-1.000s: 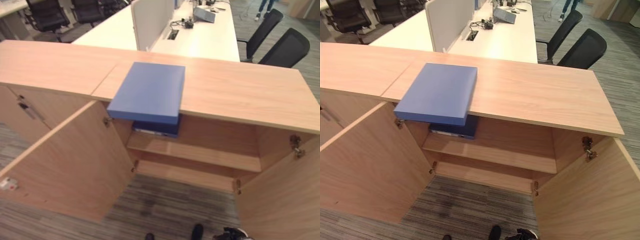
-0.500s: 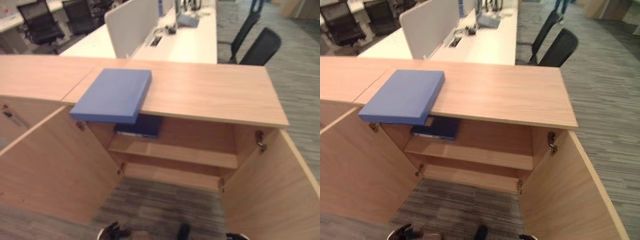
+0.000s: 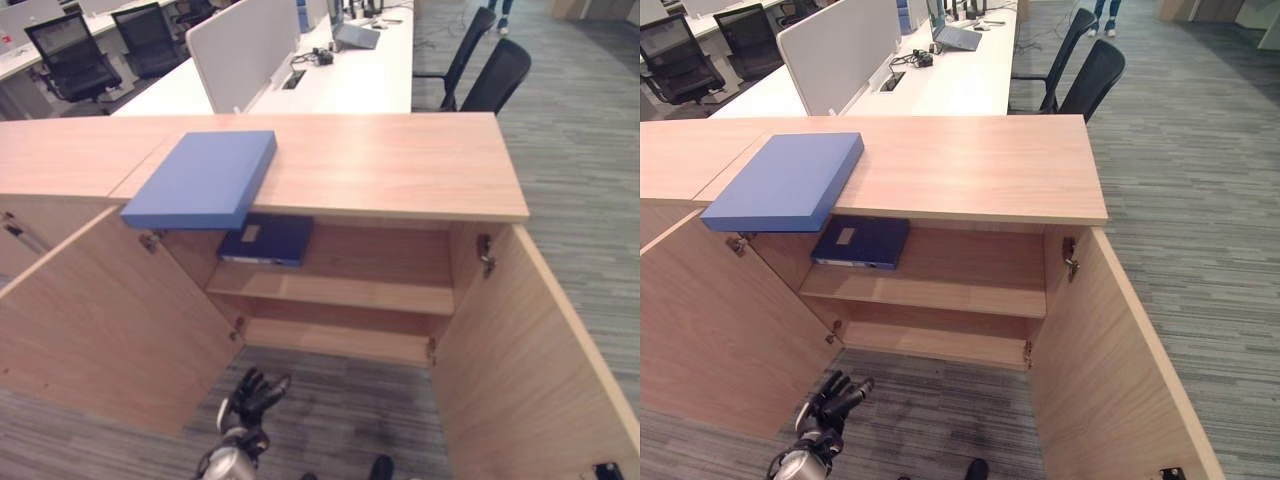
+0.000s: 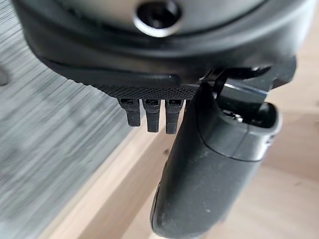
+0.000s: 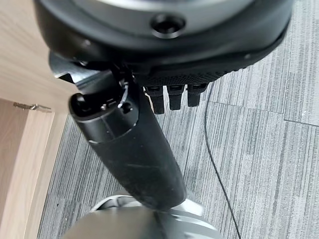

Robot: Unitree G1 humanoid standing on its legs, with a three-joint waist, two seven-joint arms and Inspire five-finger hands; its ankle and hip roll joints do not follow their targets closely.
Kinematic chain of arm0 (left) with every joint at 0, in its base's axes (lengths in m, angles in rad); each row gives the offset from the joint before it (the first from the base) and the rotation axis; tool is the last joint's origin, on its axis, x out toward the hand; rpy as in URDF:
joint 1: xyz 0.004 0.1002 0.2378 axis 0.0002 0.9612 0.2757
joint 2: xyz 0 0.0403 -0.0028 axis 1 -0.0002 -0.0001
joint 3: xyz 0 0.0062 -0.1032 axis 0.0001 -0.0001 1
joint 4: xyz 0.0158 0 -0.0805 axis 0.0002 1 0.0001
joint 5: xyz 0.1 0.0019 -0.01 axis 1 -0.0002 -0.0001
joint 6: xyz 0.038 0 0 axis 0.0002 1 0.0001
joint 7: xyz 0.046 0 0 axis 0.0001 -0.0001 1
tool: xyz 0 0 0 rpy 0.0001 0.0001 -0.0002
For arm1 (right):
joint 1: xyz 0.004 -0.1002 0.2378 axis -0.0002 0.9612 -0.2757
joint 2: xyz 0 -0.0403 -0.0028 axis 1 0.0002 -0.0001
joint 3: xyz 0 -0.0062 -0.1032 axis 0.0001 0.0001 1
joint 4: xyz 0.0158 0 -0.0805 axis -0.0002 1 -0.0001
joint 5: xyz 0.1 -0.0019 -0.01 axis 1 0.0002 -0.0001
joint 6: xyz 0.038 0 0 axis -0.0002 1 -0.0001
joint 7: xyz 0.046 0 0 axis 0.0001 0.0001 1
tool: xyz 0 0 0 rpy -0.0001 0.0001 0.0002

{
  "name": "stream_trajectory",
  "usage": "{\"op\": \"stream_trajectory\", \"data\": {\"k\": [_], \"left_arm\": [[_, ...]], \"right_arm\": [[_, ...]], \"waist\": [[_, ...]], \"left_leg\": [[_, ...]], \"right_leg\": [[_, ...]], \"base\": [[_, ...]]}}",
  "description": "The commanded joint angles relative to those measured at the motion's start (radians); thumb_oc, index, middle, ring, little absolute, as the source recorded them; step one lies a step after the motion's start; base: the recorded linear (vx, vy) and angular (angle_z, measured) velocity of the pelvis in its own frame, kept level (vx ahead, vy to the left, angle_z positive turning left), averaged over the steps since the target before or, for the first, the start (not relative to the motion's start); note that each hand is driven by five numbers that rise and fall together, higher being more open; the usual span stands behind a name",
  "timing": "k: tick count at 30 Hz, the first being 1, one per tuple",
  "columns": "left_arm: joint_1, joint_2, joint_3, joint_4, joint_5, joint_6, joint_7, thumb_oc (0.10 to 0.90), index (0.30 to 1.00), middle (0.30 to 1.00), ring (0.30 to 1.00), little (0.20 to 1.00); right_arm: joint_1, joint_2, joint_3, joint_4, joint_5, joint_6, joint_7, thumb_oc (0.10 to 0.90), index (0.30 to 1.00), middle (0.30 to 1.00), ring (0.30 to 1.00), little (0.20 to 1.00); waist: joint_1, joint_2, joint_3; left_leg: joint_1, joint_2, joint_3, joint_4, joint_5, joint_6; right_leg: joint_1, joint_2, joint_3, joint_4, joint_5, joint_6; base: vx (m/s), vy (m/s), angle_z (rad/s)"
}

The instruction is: Put the empty folder in the office cabinet

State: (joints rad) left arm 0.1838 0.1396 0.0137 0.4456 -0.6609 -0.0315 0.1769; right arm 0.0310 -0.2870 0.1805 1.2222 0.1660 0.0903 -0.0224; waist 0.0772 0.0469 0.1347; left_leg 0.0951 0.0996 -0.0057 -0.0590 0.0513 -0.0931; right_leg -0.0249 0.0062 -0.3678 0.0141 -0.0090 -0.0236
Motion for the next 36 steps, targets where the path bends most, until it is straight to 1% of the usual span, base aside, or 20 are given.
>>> {"op": "stream_trajectory", "data": {"k": [1,7,14,17,19,20,21,23,24,25,26,27,28,29,30,31,32,33,34,36], "left_arm": [[-0.008,0.057,0.05,-0.09,0.034,-0.095,0.022,0.8,0.9,0.9,0.9,0.9],[0.003,0.058,0.031,-0.091,0.083,-0.075,0.013,0.8,0.9,0.9,0.9,0.9],[0.023,0.055,0.042,-0.084,0.111,-0.068,0.036,0.8,0.9,0.9,0.9,0.9],[0.032,0.046,0.08,-0.092,0.12,-0.075,0.095,0.8,0.9,0.9,0.9,0.9],[0.057,0.052,0.137,-0.158,0.182,-0.097,0.172,0.8,0.9,0.9,0.9,0.9],[0.057,0.052,0.138,-0.159,0.183,-0.097,0.172,0.8,0.9,0.9,0.9,0.9],[0.068,0.055,0.161,-0.191,0.214,-0.102,0.197,0.8,0.9,0.9,0.9,0.9],[0.08,0.078,0.216,-0.267,0.322,-0.109,0.264,0.8,0.9,0.9,0.9,0.9],[0.081,0.101,0.267,-0.331,0.435,-0.109,0.335,0.8,0.9,0.9,0.9,0.9],[0.07,0.124,0.3,-0.362,0.515,-0.106,0.379,0.8,0.9,0.9,0.9,0.9],[0.07,0.123,0.301,-0.365,0.517,-0.104,0.38,0.8,0.9,0.9,0.9,0.9],[0.055,0.143,0.326,-0.386,0.582,-0.101,0.421,0.8,0.9,0.9,0.9,0.9],[0.024,0.191,0.373,-0.435,0.725,-0.079,0.521,0.8,0.9,0.9,0.9,0.9],[0.023,0.191,0.374,-0.437,0.728,-0.077,0.523,0.8,0.9,0.9,0.9,0.9],[0.002,0.217,0.395,-0.458,0.789,-0.06,0.571,0.8,0.9,0.9,0.9,0.9],[0.002,0.217,0.395,-0.458,0.789,-0.06,0.571,0.8,0.9,0.9,0.9,0.9],[-0.049,0.296,0.438,-0.528,0.951,-0.022,0.65,0.8,0.9,0.9,0.9,0.9],[-0.05,0.296,0.438,-0.531,0.953,-0.02,0.65,0.8,0.9,0.9,0.9,0.9],[-0.074,0.348,0.447,-0.577,1.063,0.003,0.689,0.8,0.9,0.9,0.9,0.9],[-0.101,0.407,0.446,-0.611,1.165,0.03,0.713,0.8,0.9,0.9,0.9,0.9]], "right_arm": [[-0.046,0.026,0.001,0.029,0.011,-0.017,0.002,0.8,0.9,0.9,0.9,0.9],[-0.046,0.03,-0.002,0.032,0.015,-0.017,-0.001,0.8,0.9,0.9,0.9,0.9],[-0.041,0.032,-0.006,0.032,0.021,-0.012,-0.011,0.8,0.9,0.9,0.9,0.9],[-0.04,0.04,-0.016,0.036,0.033,-0.007,-0.02,0.8,0.9,0.9,0.9,0.9],[-0.043,0.051,-0.024,0.047,0.037,-0.003,-0.04,0.8,0.9,0.9,0.9,0.9],[-0.043,0.051,-0.024,0.047,0.037,-0.003,-0.04,0.8,0.9,0.9,0.9,0.9],[-0.042,0.056,-0.025,0.045,0.043,-0.005,-0.044,0.8,0.9,0.9,0.9,0.9],[-0.034,0.069,-0.026,0.043,0.051,-0.011,-0.053,0.8,0.9,0.9,0.9,0.9],[-0.026,0.081,-0.025,0.047,0.054,-0.018,-0.062,0.8,0.9,0.9,0.9,0.9],[-0.024,0.087,-0.02,0.058,0.048,-0.02,-0.064,0.8,0.9,0.9,0.9,0.9],[-0.026,0.088,-0.02,0.059,0.048,-0.02,-0.064,0.8,0.9,0.9,0.9,0.9],[-0.024,0.094,-0.015,0.065,0.048,-0.026,-0.068,0.8,0.9,0.9,0.9,0.9],[-0.026,0.103,0.002,0.078,0.037,-0.032,-0.07,0.8,0.9,0.9,0.9,0.9],[-0.028,0.104,0.002,0.079,0.037,-0.033,-0.07,0.8,0.9,0.9,0.9,0.9],[-0.03,0.107,0.011,0.087,0.031,-0.038,-0.076,0.8,0.9,0.9,0.9,0.9],[-0.03,0.107,0.011,0.087,0.031,-0.038,-0.076,0.8,0.9,0.9,0.9,0.9],[-0.04,0.11,0.023,0.1,0.019,-0.052,-0.091,0.8,0.9,0.9,0.9,0.9],[-0.041,0.111,0.022,0.101,0.019,-0.052,-0.091,0.8,0.9,0.9,0.9,0.9],[-0.047,0.113,0.034,0.106,0.011,-0.061,-0.097,0.8,0.9,0.9,0.9,0.9],[-0.053,0.113,0.048,0.109,0.003,-0.071,-0.1,0.8,0.9,0.9,0.9,0.9]], "waist": [[0.023,-0.056,-0.016],[0.029,-0.061,-0.014],[0.039,-0.068,-0.019],[0.044,-0.071,-0.021],[0.058,-0.075,-0.023],[0.056,-0.076,-0.026],[0.062,-0.077,-0.023],[0.069,-0.08,-0.023],[0.073,-0.084,-0.024],[0.076,-0.085,-0.026],[0.075,-0.087,-0.026],[0.078,-0.088,-0.027],[0.082,-0.09,-0.031],[0.08,-0.093,-0.031],[0.082,-0.094,-0.033],[0.082,-0.094,-0.033],[0.084,-0.093,-0.04],[0.084,-0.095,-0.038],[0.083,-0.092,-0.043],[0.082,-0.091,-0.047]], "left_leg": [[-0.016,-0.048,0.005,-0.028,-0.065,0.017],[-0.023,-0.056,0.004,-0.028,-0.071,0.022],[-0.027,-0.06,0.002,-0.028,-0.074,0.027],[-0.027,-0.062,-0.001,-0.028,-0.075,0.028],[-0.018,-0.062,0.0,-0.028,-0.081,0.027],[-0.022,-0.063,-0.001,-0.028,-0.078,0.028],[-0.017,-0.062,-0.001,-0.028,-0.083,0.027],[-0.015,-0.062,-0.003,-0.028,-0.087,0.025],[-0.017,-0.062,-0.004,-0.028,-0.086,0.024],[-0.013,-0.059,-0.005,-0.028,-0.091,0.02],[-0.017,-0.061,-0.006,-0.028,-0.086,0.021],[-0.013,-0.057,-0.005,-0.028,-0.091,0.018],[-0.01,-0.055,-0.005,-0.028,-0.093,0.013],[-0.015,-0.057,-0.006,-0.028,-0.087,0.014],[-0.013,-0.056,-0.005,-0.028,-0.089,0.012],[-0.013,-0.056,-0.005,-0.028,-0.089,0.012],[-0.005,-0.053,-0.001,-0.028,-0.099,0.007],[-0.008,-0.055,-0.001,-0.028,-0.094,0.008],[-0.002,-0.054,0.002,-0.028,-0.103,0.006],[0.002,-0.055,0.005,-0.028,-0.108,0.006]], "right_leg": [[0.148,-0.083,0.016,-0.101,-0.015,0.112],[0.14,-0.091,0.015,-0.101,-0.008,0.12],[0.138,-0.097,0.01,-0.101,-0.004,0.125],[0.139,-0.098,0.008,-0.101,-0.005,0.125],[0.148,-0.097,0.008,-0.101,-0.008,0.126],[0.144,-0.098,0.006,-0.101,-0.007,0.126],[0.149,-0.097,0.008,-0.101,-0.009,0.127],[0.151,-0.098,0.007,-0.101,-0.01,0.127],[0.15,-0.099,0.007,-0.101,-0.011,0.128],[0.155,-0.096,0.007,-0.101,-0.016,0.128],[0.151,-0.099,0.006,-0.101,-0.013,0.128],[0.156,-0.097,0.007,-0.101,-0.017,0.128],[0.159,-0.096,0.006,-0.101,-0.018,0.129],[0.155,-0.099,0.005,-0.101,-0.015,0.129],[0.156,-0.098,0.006,-0.101,-0.016,0.13],[0.156,-0.098,0.006,-0.101,-0.016,0.13],[0.162,-0.098,0.008,-0.101,-0.019,0.133],[0.159,-0.1,0.007,-0.101,-0.015,0.133],[0.164,-0.1,0.007,-0.101,-0.019,0.135],[0.167,-0.102,0.008,-0.101,-0.019,0.138]], "base": [[0.02,0.036,-0.01],[0.0,0.042,-0.01],[0.01,0.025,0.01],[0.01,0.028,0.03],[0.03,0.016,0.06],[0.0,0.0,0.0],[0.0,0.0,0.0],[0.0,0.0,0.0],[0.0,0.0,0.0],[0.0,0.0,0.0],[0.0,0.0,0.0],[0.0,0.0,0.0],[0.0,0.0,0.0],[0.0,0.0,0.0],[0.0,0.0,0.0],[0.04,-0.004,0.01],[0.0,0.0,0.0],[0.04,0.004,0.0],[0.0,0.0,0.0],[0.02,0.004,-0.01]]}}
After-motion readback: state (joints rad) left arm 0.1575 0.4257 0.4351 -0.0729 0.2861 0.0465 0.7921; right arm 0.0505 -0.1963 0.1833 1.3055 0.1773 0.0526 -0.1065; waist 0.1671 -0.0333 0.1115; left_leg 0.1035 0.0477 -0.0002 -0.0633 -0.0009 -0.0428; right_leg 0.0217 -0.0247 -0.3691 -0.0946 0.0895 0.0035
